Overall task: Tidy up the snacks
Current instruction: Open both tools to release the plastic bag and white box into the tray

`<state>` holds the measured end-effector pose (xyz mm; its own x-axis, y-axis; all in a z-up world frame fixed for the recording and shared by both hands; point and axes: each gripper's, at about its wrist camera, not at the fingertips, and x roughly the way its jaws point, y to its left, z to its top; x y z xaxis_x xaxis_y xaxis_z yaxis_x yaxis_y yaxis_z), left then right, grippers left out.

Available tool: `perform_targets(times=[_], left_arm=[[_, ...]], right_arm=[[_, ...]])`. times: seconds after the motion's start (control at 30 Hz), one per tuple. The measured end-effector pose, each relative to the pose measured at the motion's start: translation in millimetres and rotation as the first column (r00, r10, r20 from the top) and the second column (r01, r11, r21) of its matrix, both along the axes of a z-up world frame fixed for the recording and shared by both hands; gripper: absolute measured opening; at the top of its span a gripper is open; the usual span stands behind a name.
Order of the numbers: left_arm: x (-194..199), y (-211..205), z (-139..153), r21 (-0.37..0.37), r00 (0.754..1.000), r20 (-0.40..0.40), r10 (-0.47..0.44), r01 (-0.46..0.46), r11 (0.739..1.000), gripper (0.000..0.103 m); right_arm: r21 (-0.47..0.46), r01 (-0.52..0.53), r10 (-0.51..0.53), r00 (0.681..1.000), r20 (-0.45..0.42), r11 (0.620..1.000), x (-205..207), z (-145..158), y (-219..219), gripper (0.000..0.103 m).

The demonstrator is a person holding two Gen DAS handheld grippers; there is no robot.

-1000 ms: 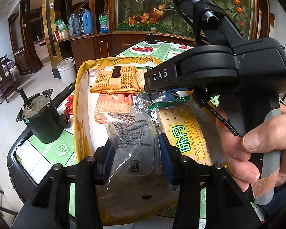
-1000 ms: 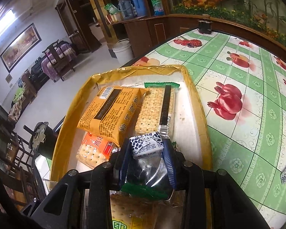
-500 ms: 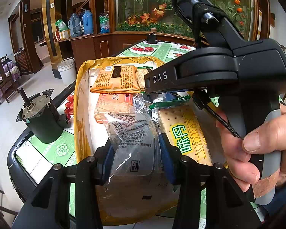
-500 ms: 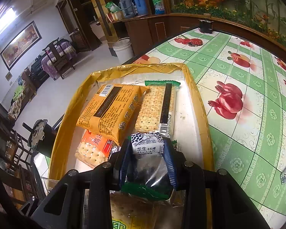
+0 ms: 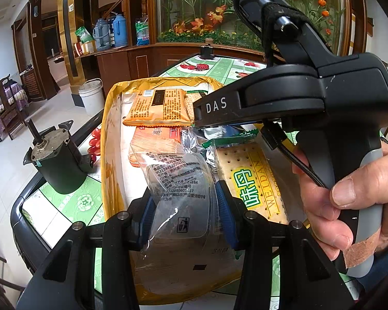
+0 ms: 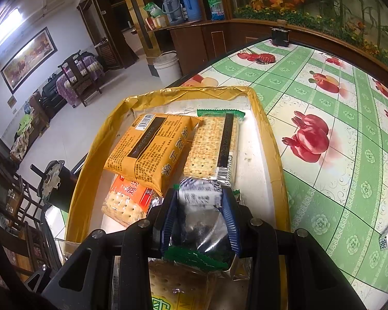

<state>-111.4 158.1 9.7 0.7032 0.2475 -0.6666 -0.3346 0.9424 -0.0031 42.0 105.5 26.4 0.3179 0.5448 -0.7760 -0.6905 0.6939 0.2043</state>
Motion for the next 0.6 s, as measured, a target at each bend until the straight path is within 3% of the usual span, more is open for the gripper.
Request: perform_targets(times=[0.23, 0.43, 0.6], left_arm=[[0, 1, 0, -0.001, 1.000, 0.001, -0.001, 0.001, 1.000, 0.044], [-4, 0, 3, -0.007, 1.000, 0.010, -0.003, 0.003, 1.000, 0.045], [-10, -2, 13, -0.006, 0.999, 0.041, -0.005, 0.005, 1.000, 0.063]], right_arm=[[-0.002, -0.017, 0.017, 0.999, 0.027, 1.000, -4, 6, -1, 0.054], [0.016, -0.021, 0.021, 0.999, 0.031, 1.000, -7, 14, -6, 0.056], [0.050, -0.023, 0.021, 0.999, 0.040, 0.998, -10, 26, -16, 0.056]])
